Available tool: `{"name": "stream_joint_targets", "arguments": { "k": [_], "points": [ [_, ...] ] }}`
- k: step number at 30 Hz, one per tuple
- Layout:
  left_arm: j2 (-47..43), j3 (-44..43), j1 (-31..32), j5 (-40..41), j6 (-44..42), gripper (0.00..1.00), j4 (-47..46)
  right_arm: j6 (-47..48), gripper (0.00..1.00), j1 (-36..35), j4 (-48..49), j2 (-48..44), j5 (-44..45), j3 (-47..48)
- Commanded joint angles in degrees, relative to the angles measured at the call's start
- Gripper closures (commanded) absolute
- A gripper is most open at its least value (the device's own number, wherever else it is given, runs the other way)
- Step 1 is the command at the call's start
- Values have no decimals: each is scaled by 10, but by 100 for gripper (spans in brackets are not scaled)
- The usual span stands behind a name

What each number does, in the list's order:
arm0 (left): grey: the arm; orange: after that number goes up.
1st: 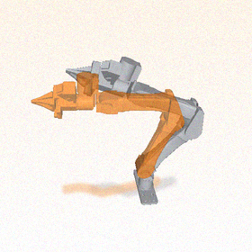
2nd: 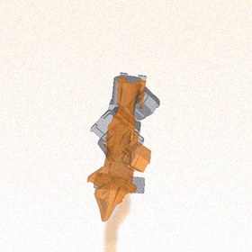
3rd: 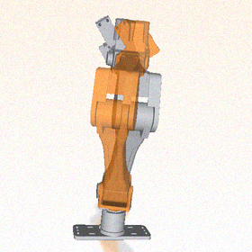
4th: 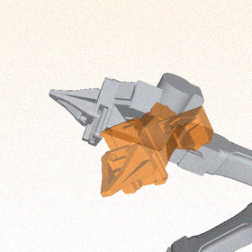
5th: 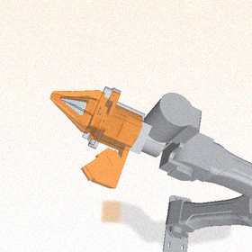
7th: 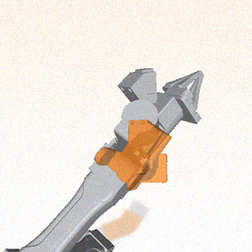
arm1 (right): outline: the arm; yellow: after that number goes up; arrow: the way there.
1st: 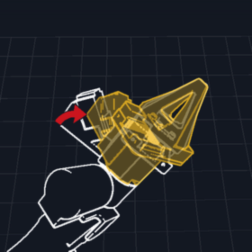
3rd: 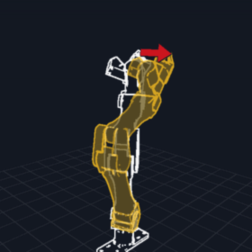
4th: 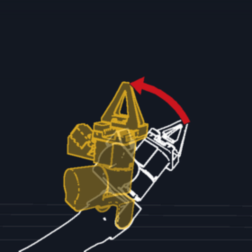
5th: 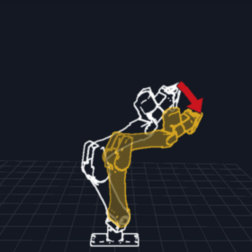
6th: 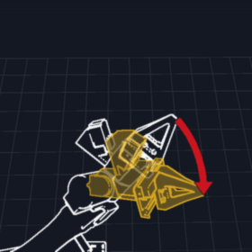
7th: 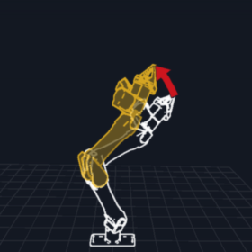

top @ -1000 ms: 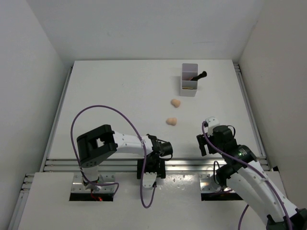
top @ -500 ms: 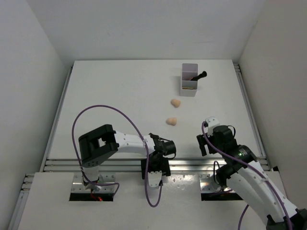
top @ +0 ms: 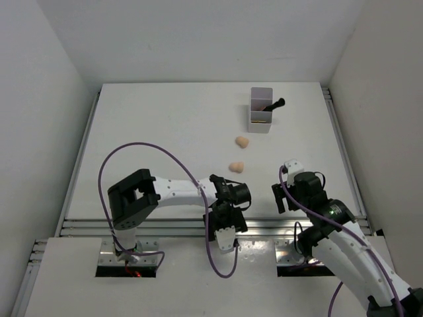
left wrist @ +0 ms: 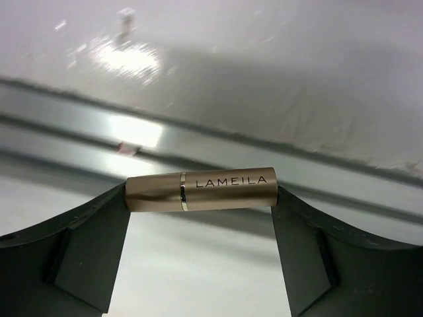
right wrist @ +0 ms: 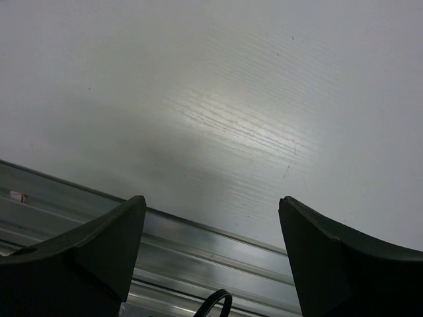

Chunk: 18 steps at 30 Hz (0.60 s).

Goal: Organize the makeup

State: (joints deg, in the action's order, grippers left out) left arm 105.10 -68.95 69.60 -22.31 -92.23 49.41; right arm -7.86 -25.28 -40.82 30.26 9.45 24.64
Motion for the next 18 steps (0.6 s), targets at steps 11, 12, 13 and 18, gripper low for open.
{"name": "stream_joint_targets", "arguments": {
  "k": [11,12,13,18],
  "points": [
    [-37,-133,-119,10,157,74,-115,-45,14,2,30,120,-7,176],
    [-37,-139,-128,19,172,74,-136,-46,13,3,47,127,-23,191],
    [-37,-145,-137,24,185,76,-157,-46,13,2,55,147,-29,200],
    [-45,-144,-187,64,257,77,-326,-28,12,8,115,203,-91,284]
  ]
}}
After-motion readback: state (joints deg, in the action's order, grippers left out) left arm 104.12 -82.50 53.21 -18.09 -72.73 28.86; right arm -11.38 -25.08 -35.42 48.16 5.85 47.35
